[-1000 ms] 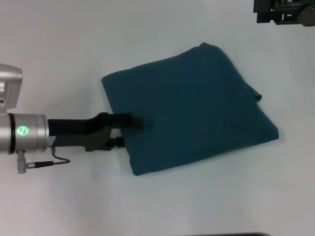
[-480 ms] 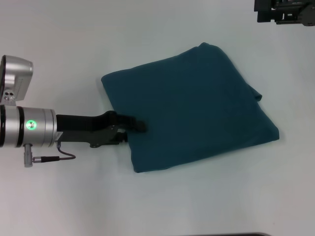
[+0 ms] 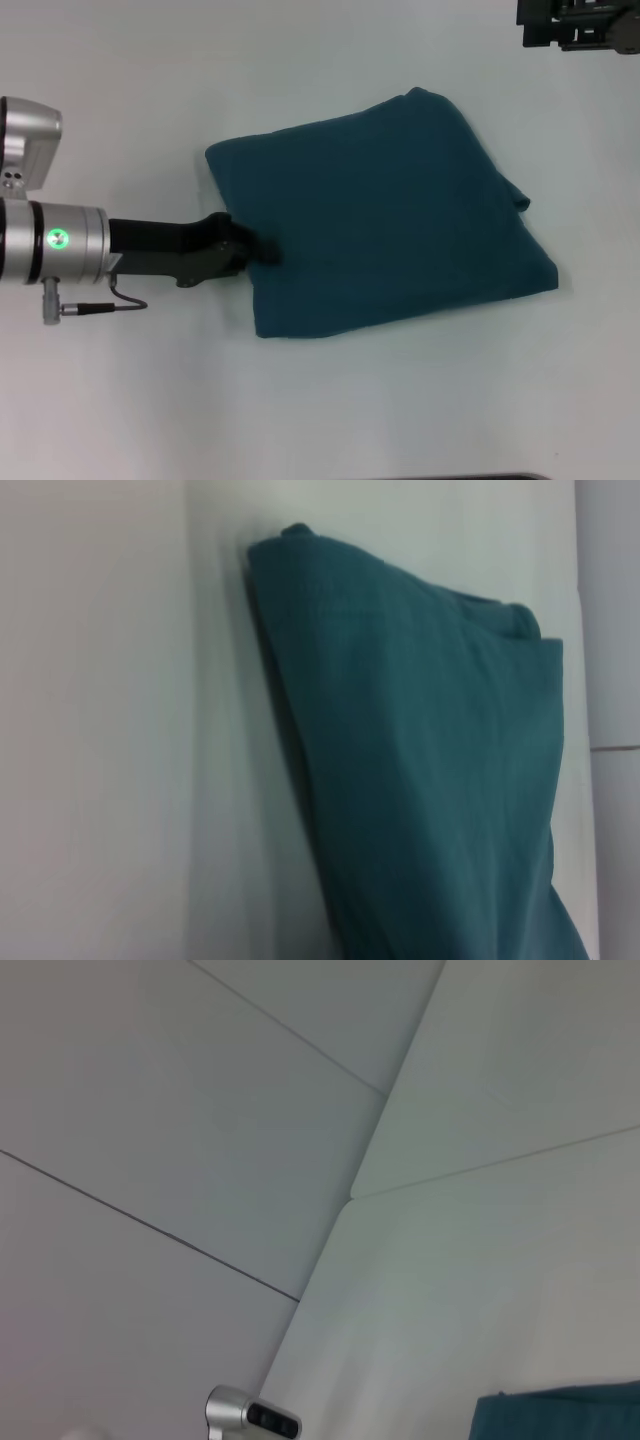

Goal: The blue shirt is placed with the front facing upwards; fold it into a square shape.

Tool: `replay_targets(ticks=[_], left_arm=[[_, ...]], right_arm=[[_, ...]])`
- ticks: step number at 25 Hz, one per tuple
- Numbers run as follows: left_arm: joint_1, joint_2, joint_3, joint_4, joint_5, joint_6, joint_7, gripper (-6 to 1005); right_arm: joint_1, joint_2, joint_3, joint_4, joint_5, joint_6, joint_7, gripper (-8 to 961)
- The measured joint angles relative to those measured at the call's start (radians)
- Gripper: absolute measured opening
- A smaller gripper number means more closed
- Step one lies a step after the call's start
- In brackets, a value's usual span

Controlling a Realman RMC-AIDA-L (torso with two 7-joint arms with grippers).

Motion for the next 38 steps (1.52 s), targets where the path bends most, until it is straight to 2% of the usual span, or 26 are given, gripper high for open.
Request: replay_targets(ticks=[6, 12, 19, 26, 31, 35, 36, 38], left_arm=[[-0.015, 0.027, -0.003, 0.002, 0.0, -0.002, -0.006, 102], [-0.017, 0.062, -0.004, 0.003, 0.0, -0.006, -0.022, 138], [-0.018, 0.084, 0.001, 0.016, 0.0, 0.013, -0.022, 179], [-0.006, 0.086, 0.002, -0.028, 0.0, 0.026, 0.012, 221], [0.013, 0.115, -0.014, -0.035, -0.001, 0.026, -0.004, 251], [0.033, 0.126, -0.065, -0.048, -0.008, 0.037, -0.014, 417], [0.059, 0.112, -0.127, -0.094, -0.018, 0.069, -0.013, 458], [0.07, 0.096, -0.156, -0.12, -0.031, 0.101, -0.008, 548]], right_arm=[[0.0, -0.001, 0.006, 0.0, 0.0, -0.013, 0.0, 615], [0.0, -0.002, 0.002, 0.0, 0.0, -0.013, 0.0, 614], [0.002, -0.002, -0.001, 0.0, 0.0, -0.013, 0.0, 615], [0.003, 0.0, -0.002, 0.0, 0.0, -0.013, 0.0, 615], [0.003, 0.0, -0.002, 0.0, 0.0, -0.014, 0.0, 614], [0.003, 0.0, 0.0, 0.0, 0.0, -0.014, 0.0, 614], [0.003, -0.001, 0.0, 0.0, 0.0, -0.015, 0.0, 614], [0.003, -0.001, 0.0, 0.0, 0.0, -0.015, 0.0, 614]])
